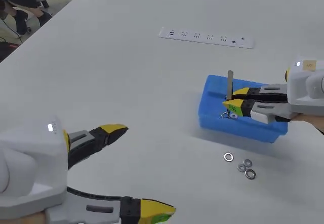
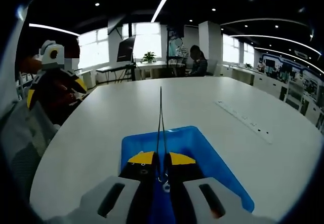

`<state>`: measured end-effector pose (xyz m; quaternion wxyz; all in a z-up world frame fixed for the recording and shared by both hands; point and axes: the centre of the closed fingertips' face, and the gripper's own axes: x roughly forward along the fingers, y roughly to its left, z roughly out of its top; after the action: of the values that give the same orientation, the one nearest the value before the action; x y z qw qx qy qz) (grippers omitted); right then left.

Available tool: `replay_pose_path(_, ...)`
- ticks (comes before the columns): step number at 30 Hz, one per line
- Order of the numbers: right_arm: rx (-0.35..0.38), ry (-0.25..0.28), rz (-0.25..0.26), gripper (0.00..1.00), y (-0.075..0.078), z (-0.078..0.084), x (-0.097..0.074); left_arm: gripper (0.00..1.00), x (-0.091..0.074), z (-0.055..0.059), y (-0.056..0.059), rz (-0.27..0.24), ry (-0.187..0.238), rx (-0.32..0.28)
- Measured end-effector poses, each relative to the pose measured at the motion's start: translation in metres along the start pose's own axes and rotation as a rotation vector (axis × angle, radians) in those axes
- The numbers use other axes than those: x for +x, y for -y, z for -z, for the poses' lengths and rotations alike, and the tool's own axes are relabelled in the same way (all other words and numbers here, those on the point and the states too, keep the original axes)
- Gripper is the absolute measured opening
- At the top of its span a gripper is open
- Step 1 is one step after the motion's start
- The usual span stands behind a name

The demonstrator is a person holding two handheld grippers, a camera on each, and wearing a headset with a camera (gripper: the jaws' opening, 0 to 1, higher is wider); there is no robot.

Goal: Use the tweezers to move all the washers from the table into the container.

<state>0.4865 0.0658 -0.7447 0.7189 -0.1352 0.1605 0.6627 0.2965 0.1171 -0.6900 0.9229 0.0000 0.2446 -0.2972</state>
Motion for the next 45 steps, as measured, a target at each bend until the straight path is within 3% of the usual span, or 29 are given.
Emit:
replay_pose_path(7,-0.013,0.015,0.017,0.08,0.005,-0.008,-0.008,0.99,0.004,0.001,0.005,0.016,-0.009,0.011)
replay_pose_path(12,-0.026,0.023,0.014,0.07,0.002,-0.012,-0.010,0.98,0.013,-0.007,-0.001,0.018,0.004,0.020)
replay_pose_path(17,-0.060,0.022,-0.013,0.07,-0.007,-0.015,-0.010,0.96,0.034,-0.032,-0.015,0.020,0.045,0.052)
replay_pose_path(20,-0.073,0.020,-0.021,0.07,-0.009,-0.015,-0.011,0.93,0.054,-0.050,-0.032,0.012,0.094,0.008)
replay_pose_path(23,-0.076,0.027,-0.026,0.07,-0.011,-0.016,-0.012,0.89,0.069,-0.067,-0.040,0.021,0.131,-0.003)
replay_pose_path(26,-0.085,0.031,-0.029,0.07,-0.012,-0.018,-0.015,0.85,0.093,-0.087,-0.045,0.051,0.169,-0.015)
replay_pose_path(29,-0.090,0.031,-0.035,0.07,-0.014,-0.018,-0.019,0.81,0.114,-0.099,-0.043,0.090,0.174,0.005)
replay_pose_path(31,-0.085,0.031,-0.052,0.07,-0.016,-0.018,-0.021,0.74,0.128,-0.108,-0.040,0.124,0.202,-0.023)
replay_pose_path(33,-0.099,0.017,-0.061,0.07,-0.018,-0.015,-0.023,0.67,0.137,-0.113,-0.031,0.194,0.216,-0.076)
replay_pose_path(38,-0.088,0.031,-0.082,0.07,-0.023,-0.015,-0.029,0.57,0.145,-0.128,-0.033,0.221,0.259,-0.074)
replay_pose_path(41,-0.085,0.036,-0.091,0.07,-0.024,-0.016,-0.030,0.44,0.148,-0.129,-0.028,0.264,0.239,-0.009)
replay_pose_path(45,-0.074,0.050,-0.129,0.07,-0.028,-0.018,-0.032,0.25,0.145,-0.129,-0.012,0.385,0.205,0.088)
